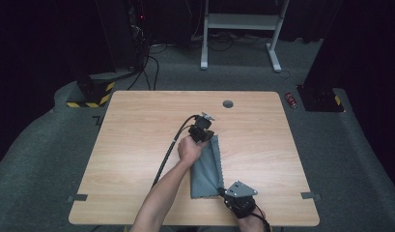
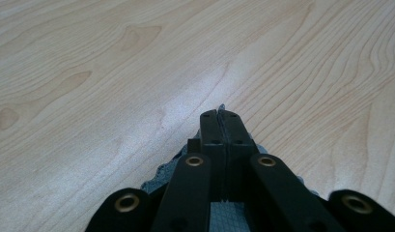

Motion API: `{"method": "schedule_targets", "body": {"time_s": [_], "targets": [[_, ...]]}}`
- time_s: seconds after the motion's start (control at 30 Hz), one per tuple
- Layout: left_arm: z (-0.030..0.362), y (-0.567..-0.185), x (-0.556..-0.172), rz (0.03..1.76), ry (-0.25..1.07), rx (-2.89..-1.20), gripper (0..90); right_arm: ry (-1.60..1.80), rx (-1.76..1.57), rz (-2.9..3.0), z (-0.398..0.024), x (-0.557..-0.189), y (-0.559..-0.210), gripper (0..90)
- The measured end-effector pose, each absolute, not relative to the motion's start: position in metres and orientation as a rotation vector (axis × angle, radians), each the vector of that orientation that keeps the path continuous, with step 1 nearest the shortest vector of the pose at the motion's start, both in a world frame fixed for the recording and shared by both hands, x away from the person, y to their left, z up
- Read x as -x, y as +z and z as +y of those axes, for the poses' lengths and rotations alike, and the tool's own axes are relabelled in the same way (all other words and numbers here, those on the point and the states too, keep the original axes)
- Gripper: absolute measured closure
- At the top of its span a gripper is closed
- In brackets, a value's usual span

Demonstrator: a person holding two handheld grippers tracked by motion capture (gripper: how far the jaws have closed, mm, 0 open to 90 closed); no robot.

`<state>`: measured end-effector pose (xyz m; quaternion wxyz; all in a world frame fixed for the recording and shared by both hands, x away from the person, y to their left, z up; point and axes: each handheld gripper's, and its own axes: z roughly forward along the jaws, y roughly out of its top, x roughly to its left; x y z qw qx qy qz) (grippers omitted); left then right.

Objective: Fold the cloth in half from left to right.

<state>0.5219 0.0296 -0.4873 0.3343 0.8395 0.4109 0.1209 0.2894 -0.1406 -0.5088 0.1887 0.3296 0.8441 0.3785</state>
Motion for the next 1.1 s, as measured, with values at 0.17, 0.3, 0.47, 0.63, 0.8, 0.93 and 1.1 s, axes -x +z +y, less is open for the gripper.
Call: {"method": "schedule_targets", "body": {"time_s": [0.17,0.3,0.47,0.63,0.8,0.93,1.1], "targets": [[0.024,-0.493,-0.522,1.064,0.306,-2.195,89.7,1.053,-0.948,2.382,-0.143,-0.289,-0.513,90.0],[0.018,-0.496,-0.523,1.053,0.307,-2.201,89.7,1.04,-0.943,2.392,-0.143,-0.289,-0.514,90.0],[0.014,-0.501,-0.525,1.046,0.299,-2.208,89.6,1.027,-0.959,2.403,-0.144,-0.291,-0.516,90.0],[0.014,-0.502,-0.525,1.011,0.295,-2.214,86.2,1.013,-0.998,2.431,-0.146,-0.294,-0.519,89.2],[0.027,-0.488,-0.521,1.02,0.337,-2.156,62.8,1.047,-1.024,2.437,-0.15,-0.298,-0.514,80.2],[0.048,-0.478,-0.507,1.09,0.353,-2.089,52.2,1.077,-1.033,2.419,-0.155,-0.307,-0.505,77.9],[0.068,-0.475,-0.482,1.094,0.399,-2.097,47.4,1.076,-1.075,2.406,-0.157,-0.329,-0.501,78.0]]}}
